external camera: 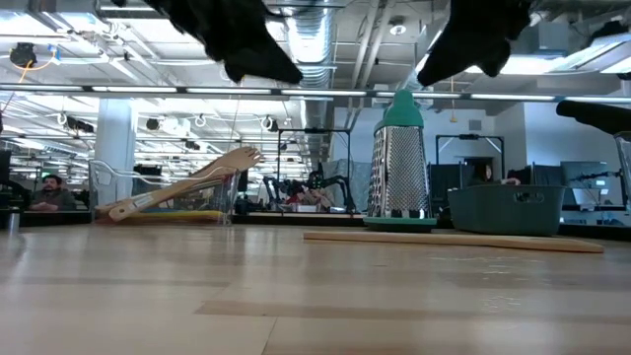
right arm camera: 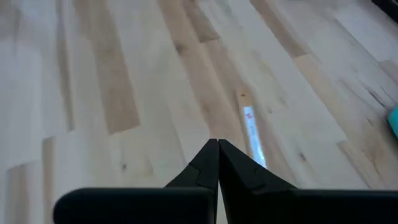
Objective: Pick & Place Kitchen Items
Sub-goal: Put the wooden slotted spoon into the left transparent bin
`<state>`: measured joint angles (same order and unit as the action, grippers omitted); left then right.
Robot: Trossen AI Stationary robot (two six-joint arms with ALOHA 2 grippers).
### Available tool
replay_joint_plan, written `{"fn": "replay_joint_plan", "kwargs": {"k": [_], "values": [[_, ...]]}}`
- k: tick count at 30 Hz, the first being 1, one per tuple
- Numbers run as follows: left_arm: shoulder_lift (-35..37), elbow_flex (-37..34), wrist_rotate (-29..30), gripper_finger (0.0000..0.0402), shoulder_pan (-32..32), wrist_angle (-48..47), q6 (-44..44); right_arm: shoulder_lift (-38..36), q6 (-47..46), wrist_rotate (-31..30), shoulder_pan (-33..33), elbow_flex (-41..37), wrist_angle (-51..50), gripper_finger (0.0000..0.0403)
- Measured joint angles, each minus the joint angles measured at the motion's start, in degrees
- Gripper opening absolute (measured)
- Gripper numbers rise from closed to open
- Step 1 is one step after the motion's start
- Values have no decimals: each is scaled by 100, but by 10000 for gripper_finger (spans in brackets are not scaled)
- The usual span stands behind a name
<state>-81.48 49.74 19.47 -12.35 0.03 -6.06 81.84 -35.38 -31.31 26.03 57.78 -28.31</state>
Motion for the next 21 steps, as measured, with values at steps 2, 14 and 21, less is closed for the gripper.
{"fn": "replay_joint_plan", "kwargs": {"k": [2, 14, 21], "values": [[-317, 0, -187, 3, 113, 169, 4, 0, -1, 1, 135, 41, -103, 1], [-1985, 4, -1656, 3, 1228, 1965, -102, 0, -97, -11, 901, 65, -304, 1], [-2417, 0, -2018, 3, 1540, 1957, -418, 0, -113, -160, 1081, 65, -301, 0]]}}
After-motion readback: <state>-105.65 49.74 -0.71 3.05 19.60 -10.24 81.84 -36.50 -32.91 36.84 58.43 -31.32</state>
